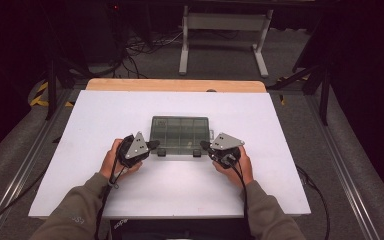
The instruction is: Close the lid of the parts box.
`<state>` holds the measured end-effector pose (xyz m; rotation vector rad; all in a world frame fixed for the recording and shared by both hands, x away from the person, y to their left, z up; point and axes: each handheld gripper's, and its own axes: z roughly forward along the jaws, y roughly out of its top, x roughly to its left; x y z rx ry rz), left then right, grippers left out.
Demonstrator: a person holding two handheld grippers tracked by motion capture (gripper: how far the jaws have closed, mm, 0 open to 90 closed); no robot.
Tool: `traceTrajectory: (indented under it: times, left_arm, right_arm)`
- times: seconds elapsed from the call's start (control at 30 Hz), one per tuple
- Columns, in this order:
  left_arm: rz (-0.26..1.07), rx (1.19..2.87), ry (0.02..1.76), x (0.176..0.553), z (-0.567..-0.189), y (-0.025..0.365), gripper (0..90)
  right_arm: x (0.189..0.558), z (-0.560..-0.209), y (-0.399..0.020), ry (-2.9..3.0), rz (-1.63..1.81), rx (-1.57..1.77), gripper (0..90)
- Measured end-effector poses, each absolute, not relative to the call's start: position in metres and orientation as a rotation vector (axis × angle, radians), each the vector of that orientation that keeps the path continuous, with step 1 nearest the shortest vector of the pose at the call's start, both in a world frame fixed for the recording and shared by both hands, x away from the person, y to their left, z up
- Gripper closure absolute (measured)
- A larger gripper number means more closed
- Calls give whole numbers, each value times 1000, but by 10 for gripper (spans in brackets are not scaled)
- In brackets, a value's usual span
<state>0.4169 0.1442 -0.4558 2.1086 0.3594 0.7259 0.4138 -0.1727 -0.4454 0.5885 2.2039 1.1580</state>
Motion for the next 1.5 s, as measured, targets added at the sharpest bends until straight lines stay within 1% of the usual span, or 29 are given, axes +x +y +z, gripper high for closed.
traceTrajectory:
  times: [0.3,0.63,1.1,1.4,1.5]
  left_arm:
    - [728,2102,335,417,-454,143,880]
    - [744,2079,320,414,-448,147,857]
    - [739,2051,315,411,-442,150,790]
    - [745,2039,308,406,-440,152,735]
    - [741,2038,305,406,-440,152,701]
  right_arm:
    - [413,-444,-173,2196,1178,596,881]
    - [410,-441,-172,2183,1202,590,872]
    - [406,-435,-172,2150,1241,567,838]
    - [404,-432,-168,2144,1257,544,808]
    - [404,-431,-167,2141,1264,538,786]
